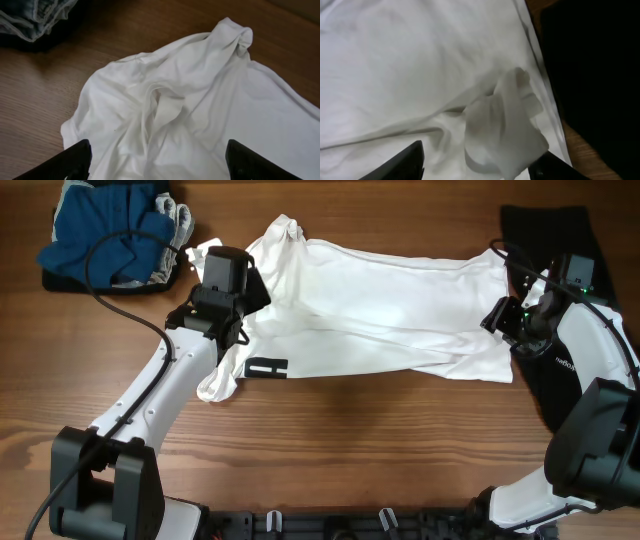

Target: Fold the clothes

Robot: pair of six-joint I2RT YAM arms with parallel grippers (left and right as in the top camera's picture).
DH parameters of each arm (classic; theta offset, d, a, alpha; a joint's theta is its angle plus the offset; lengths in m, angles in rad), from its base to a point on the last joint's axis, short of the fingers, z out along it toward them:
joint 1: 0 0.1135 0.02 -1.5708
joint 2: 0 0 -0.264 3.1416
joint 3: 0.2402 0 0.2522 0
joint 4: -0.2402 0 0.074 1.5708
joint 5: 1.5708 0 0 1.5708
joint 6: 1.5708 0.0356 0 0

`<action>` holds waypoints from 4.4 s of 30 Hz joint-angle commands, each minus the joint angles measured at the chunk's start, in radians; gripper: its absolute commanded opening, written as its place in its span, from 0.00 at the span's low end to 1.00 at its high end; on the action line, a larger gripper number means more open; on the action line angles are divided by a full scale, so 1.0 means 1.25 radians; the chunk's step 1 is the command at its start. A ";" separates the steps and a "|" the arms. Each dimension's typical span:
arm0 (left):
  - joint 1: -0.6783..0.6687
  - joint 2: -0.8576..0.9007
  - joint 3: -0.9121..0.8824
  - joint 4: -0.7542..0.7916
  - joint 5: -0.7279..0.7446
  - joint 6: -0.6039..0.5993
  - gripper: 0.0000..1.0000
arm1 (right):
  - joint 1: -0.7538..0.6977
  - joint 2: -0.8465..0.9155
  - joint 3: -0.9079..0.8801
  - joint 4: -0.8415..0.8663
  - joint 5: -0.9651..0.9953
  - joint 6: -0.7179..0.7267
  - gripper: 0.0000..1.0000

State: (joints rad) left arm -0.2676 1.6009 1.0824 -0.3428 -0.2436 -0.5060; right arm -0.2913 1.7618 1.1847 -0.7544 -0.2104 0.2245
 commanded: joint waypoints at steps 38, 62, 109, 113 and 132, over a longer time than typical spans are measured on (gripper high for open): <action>0.044 0.501 0.680 -0.134 0.271 0.268 0.98 | 0.172 -0.034 0.576 -0.400 -0.017 -0.120 0.93; 0.045 0.720 0.680 0.124 0.245 0.319 0.65 | 0.172 0.014 0.559 -0.406 -0.018 -0.115 0.93; -0.001 0.416 0.680 -0.422 0.140 0.309 0.04 | 0.170 0.494 0.550 0.116 0.275 -0.051 0.81; -0.001 0.416 0.680 -0.425 0.140 0.309 0.04 | 0.169 0.509 0.550 0.156 0.319 -0.051 0.81; 0.003 0.416 0.680 -0.429 0.096 0.310 0.04 | 0.151 0.478 0.561 0.114 0.288 -0.028 0.04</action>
State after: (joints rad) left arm -0.2703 2.1349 1.9190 -0.8761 -0.0776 -0.1135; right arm -0.0792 2.4023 1.8805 -0.5716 0.1387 0.1822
